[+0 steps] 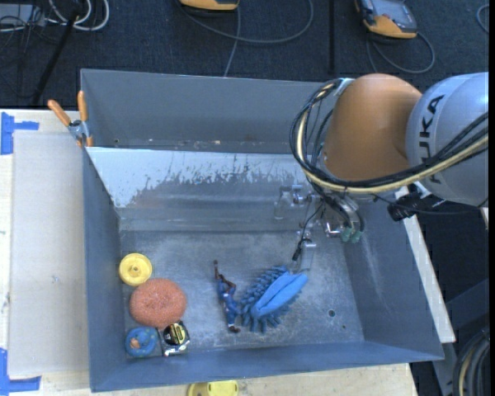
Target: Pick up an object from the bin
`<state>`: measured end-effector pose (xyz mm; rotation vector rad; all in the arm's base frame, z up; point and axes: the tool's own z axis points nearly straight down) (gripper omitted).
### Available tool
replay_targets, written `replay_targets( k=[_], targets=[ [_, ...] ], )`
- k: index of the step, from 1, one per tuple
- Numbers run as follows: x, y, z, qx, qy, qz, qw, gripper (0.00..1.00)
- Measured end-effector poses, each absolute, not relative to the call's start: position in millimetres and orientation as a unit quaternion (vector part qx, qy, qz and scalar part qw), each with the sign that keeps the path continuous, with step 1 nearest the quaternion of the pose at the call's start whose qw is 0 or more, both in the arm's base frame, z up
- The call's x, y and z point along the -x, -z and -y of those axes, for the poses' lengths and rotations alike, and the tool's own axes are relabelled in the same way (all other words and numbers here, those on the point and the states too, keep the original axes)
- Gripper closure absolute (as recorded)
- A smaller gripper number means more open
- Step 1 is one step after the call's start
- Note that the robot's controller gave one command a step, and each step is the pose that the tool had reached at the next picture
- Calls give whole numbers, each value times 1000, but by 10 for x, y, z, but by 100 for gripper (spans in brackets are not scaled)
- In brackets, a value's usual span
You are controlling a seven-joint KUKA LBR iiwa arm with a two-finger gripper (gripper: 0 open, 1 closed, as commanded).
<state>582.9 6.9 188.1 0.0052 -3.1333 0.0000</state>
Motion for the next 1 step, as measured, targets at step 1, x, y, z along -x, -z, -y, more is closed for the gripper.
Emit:
replay_targets(
  k=[1],
  targets=[
    [-5843, -1930, -69, -2, 0, 1000, 0, 0]
  ],
)
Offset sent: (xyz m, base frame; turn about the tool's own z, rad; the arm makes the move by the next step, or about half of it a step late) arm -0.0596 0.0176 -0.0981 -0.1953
